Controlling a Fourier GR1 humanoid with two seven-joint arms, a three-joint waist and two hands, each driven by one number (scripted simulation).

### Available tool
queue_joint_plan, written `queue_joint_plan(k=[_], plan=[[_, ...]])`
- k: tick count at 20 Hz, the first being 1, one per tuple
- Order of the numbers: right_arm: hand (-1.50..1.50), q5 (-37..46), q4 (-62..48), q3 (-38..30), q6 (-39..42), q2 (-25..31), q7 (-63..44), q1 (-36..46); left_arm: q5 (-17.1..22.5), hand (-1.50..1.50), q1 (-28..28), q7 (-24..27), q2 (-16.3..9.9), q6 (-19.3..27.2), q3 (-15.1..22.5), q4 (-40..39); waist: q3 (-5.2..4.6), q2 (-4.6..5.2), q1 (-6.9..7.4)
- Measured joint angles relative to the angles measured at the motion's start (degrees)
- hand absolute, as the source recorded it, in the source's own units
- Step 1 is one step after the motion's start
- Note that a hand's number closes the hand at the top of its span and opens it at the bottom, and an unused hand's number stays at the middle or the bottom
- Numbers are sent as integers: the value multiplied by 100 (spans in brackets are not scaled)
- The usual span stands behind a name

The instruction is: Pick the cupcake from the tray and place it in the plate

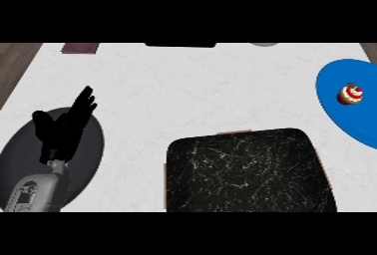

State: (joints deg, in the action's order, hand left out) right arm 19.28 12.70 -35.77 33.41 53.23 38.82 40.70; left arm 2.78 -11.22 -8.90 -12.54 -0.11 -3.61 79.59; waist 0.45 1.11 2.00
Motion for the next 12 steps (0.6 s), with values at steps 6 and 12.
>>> queue_joint_plan(k=[6,12], plan=[[-150,-103,74,16,-60,81,69,-235,-19,0,-41,-2,41,16,20,-6,7,13,9],[-150,-126,133,107,-101,235,88,-453,-32,0,-86,-43,44,15,29,11,13,16,19]])
